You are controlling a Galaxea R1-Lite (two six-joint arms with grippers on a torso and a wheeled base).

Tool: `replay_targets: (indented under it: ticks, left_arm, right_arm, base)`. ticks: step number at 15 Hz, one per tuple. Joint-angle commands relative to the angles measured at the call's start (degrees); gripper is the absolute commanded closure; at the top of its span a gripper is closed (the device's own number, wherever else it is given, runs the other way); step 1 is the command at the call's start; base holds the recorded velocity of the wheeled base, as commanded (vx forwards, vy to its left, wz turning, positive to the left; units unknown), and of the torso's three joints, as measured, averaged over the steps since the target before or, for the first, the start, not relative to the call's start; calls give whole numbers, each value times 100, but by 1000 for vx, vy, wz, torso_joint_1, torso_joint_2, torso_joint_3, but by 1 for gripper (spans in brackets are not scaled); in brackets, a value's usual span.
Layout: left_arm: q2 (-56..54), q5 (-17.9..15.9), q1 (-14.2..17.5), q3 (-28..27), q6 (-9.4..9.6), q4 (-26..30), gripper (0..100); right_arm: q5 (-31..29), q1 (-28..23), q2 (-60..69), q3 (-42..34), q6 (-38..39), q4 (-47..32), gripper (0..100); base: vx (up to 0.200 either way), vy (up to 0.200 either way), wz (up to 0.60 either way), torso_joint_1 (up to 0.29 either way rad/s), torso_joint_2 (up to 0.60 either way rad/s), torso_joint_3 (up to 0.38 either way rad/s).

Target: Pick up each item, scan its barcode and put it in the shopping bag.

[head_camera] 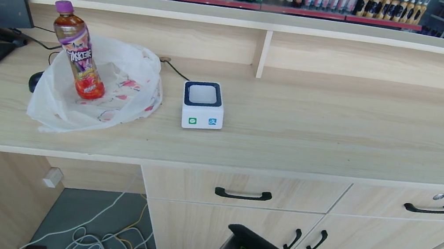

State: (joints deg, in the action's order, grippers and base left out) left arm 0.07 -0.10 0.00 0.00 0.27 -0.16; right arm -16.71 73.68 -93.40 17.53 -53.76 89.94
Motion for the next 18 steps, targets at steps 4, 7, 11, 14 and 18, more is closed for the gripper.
replay_targets:
  ticks: [4, 7, 11, 14, 18]
  left_arm:
    - [1, 1, 0, 0, 0, -2, 0]
    - [1, 1, 0, 0, 0, -2, 0]
    - [1, 1, 0, 0, 0, -2, 0]
    - [1, 1, 0, 0, 0, -2, 0]
    - [1, 1, 0, 0, 0, -2, 0]
  right_arm:
    - [19, 6, 121, 58, -1312, 6, 100]
    - [142, 6, 270, 31, -2218, 6, 100]
    - [142, -29, 314, 128, -3334, 6, 100]
    - [142, -20, 376, 172, -3976, 6, 100]
    - [142, -3, 420, 216, -4529, 6, 100]
  base:
    - [0, 0, 0, 0, 0, 0]
    - [0, 0, 0, 0, 0, 0]
    - [0, 0, 0, 0, 0, 0]
    - [0, 0, 0, 0, 0, 0]
    - [0, 0, 0, 0, 0, 0]
